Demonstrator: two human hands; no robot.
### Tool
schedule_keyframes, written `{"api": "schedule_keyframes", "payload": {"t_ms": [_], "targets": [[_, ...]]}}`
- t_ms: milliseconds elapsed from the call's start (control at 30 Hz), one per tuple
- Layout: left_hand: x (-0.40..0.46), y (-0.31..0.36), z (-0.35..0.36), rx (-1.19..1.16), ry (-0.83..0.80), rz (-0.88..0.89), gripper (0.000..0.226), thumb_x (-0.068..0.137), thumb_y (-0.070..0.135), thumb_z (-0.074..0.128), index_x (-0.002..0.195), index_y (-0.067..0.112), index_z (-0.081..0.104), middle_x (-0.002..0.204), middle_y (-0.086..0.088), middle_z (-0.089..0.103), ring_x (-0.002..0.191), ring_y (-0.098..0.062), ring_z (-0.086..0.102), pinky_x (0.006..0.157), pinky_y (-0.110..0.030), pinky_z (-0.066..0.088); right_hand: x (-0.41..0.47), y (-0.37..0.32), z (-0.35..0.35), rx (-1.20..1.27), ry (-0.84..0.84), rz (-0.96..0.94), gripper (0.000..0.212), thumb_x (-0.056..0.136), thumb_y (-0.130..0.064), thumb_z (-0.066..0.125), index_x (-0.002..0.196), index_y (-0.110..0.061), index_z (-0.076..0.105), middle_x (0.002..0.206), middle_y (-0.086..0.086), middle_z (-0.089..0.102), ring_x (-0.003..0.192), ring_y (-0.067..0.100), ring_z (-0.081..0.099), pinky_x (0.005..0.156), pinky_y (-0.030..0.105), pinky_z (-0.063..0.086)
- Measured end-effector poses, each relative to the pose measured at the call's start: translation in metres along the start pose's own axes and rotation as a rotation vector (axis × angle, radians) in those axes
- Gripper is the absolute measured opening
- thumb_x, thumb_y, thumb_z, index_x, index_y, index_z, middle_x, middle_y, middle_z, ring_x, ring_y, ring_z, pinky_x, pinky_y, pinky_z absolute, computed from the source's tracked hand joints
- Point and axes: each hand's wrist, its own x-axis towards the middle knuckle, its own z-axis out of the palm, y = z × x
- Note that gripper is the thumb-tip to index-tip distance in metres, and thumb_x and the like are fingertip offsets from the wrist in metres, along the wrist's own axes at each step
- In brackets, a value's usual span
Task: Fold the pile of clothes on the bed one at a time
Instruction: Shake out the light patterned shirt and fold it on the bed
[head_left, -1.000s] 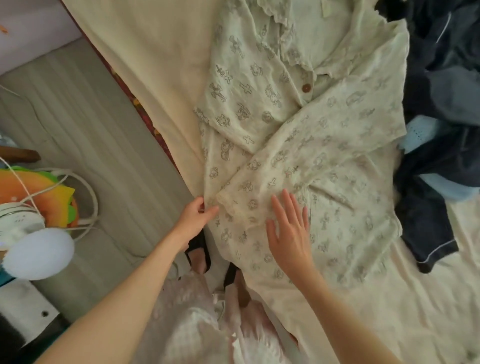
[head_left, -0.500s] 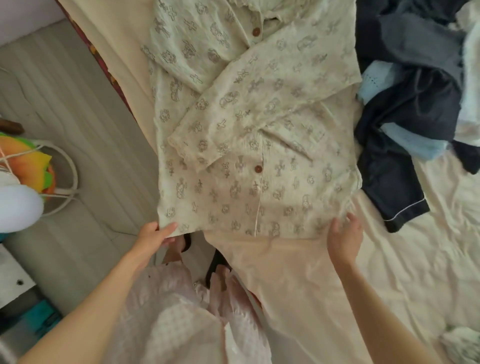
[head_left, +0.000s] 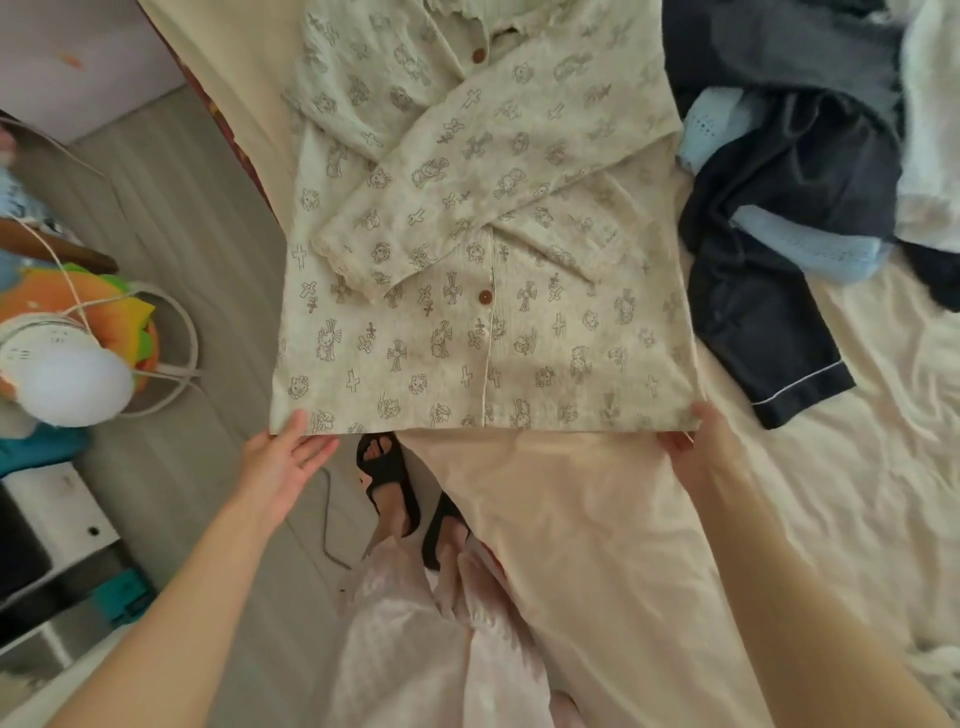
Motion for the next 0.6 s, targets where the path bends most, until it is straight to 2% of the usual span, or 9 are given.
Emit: {"api": "schedule_keyframes", "payload": {"t_ms": [33, 100, 200, 267, 400, 500, 600], "targets": [[-0.005, 0.002, 0.001, -0.011, 0.005, 0.006, 0.015, 0.094, 0.01, 0.052, 0.108, 0.011, 0.057, 0.086, -0.003, 0.074, 0.081, -0.017, 0.072, 0.067, -0.032, 0.059, -0.004, 0.0, -0.004, 0.086, 0.016, 0.0, 0.025, 0.09, -0.004, 0.046, 0.113, -0.01, 0.053, 0.098, 0.007, 0.059, 0.087, 0.02, 0.061, 0.081, 0.032, 0.054], [-0.014, 0.007, 0.003, -0.02, 0.014, 0.012, 0.014, 0.094, 0.01, 0.051, 0.107, 0.012, 0.057, 0.088, -0.004, 0.074, 0.081, -0.018, 0.071, 0.068, -0.033, 0.059, -0.013, -0.001, -0.012, 0.117, 0.037, -0.017, 0.031, 0.093, -0.005, 0.047, 0.123, -0.007, 0.053, 0.111, 0.009, 0.06, 0.1, 0.024, 0.061, 0.087, 0.037, 0.053], [-0.032, 0.017, 0.008, -0.034, 0.03, 0.016, 0.012, 0.095, 0.01, 0.05, 0.105, 0.011, 0.057, 0.094, -0.008, 0.071, 0.084, -0.019, 0.07, 0.073, -0.037, 0.055, -0.029, -0.002, -0.02, 0.092, 0.027, -0.046, 0.032, 0.096, -0.006, 0.046, 0.127, -0.001, 0.049, 0.112, 0.011, 0.059, 0.099, 0.025, 0.061, 0.084, 0.037, 0.053], [-0.048, 0.024, 0.012, -0.034, 0.051, 0.01, 0.009, 0.095, 0.009, 0.05, 0.102, 0.01, 0.057, 0.09, -0.008, 0.071, 0.082, -0.019, 0.069, 0.074, -0.038, 0.054, -0.042, -0.002, -0.029, 0.074, 0.032, -0.046, 0.031, 0.097, -0.006, 0.045, 0.127, 0.001, 0.047, 0.111, 0.012, 0.058, 0.098, 0.025, 0.061, 0.083, 0.037, 0.054], [-0.086, 0.033, 0.015, -0.044, 0.064, -0.02, 0.006, 0.094, 0.007, 0.05, 0.099, 0.007, 0.055, 0.089, -0.011, 0.069, 0.078, -0.02, 0.069, 0.074, -0.036, 0.058, -0.071, -0.006, -0.053, 0.076, 0.03, -0.012, 0.028, 0.097, -0.008, 0.045, 0.125, -0.001, 0.05, 0.112, 0.014, 0.06, 0.089, 0.023, 0.065, 0.076, 0.034, 0.054], [-0.116, 0.031, 0.006, -0.011, 0.077, -0.055, 0.009, 0.095, 0.007, 0.049, 0.103, 0.004, 0.054, 0.089, -0.011, 0.067, 0.078, -0.021, 0.067, 0.072, -0.034, 0.057, -0.09, -0.004, -0.078, 0.085, 0.118, 0.021, 0.032, 0.094, -0.001, 0.044, 0.125, -0.001, 0.051, 0.111, 0.013, 0.062, 0.082, 0.021, 0.065, 0.075, 0.033, 0.055], [-0.144, 0.025, -0.015, 0.064, 0.089, -0.118, 0.017, 0.094, 0.005, 0.051, 0.11, 0.003, 0.052, 0.094, -0.015, 0.064, 0.084, -0.025, 0.064, 0.065, -0.034, 0.059, -0.106, 0.007, -0.113, 0.075, 0.235, 0.062, 0.034, 0.09, 0.003, 0.044, 0.123, 0.001, 0.052, 0.108, 0.013, 0.061, 0.088, 0.024, 0.063, 0.075, 0.033, 0.054]]}}
